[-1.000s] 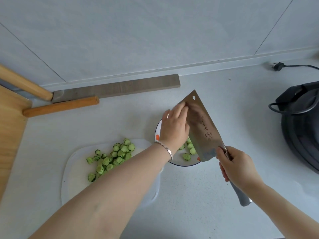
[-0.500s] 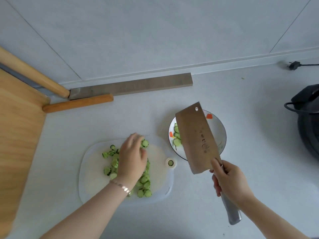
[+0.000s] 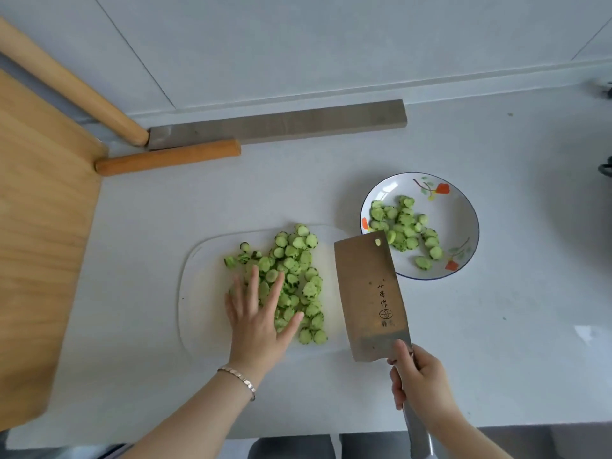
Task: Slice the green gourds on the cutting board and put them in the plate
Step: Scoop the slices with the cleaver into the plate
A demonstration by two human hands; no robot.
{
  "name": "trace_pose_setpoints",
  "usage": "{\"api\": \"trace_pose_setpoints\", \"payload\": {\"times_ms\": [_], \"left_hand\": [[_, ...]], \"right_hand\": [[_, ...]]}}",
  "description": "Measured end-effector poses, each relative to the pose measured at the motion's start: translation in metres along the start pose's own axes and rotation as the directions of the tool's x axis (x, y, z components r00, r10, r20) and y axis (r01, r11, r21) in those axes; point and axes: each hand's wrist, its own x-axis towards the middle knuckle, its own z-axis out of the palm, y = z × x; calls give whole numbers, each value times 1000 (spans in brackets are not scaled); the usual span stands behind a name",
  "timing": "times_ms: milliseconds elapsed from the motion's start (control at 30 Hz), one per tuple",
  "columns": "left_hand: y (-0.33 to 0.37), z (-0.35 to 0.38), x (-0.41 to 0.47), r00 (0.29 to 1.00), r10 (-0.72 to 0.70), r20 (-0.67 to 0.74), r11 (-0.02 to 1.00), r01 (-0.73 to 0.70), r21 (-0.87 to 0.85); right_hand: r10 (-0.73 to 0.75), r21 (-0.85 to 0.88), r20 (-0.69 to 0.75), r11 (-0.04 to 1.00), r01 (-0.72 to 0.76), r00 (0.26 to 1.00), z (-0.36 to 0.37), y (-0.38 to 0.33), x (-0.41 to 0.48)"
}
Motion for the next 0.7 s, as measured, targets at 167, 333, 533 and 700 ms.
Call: {"api": "trace_pose_setpoints", "payload": {"times_ms": [167, 333, 533, 700], "left_hand": [[10, 21, -4, 995, 79, -66, 996, -81, -27], [31, 33, 2, 987, -21, -157, 997, 9, -76], [54, 38, 5, 985, -72, -158, 993, 57, -99], [61, 42, 7, 971, -87, -222, 995, 75, -62]], "right_hand": [[32, 9, 37, 999, -32, 999, 23, 13, -2], [20, 25, 40, 999, -21, 999, 48, 12, 1], [31, 39, 41, 999, -33, 999, 56, 14, 0], [31, 70, 65, 997, -36, 997, 56, 13, 1]]}}
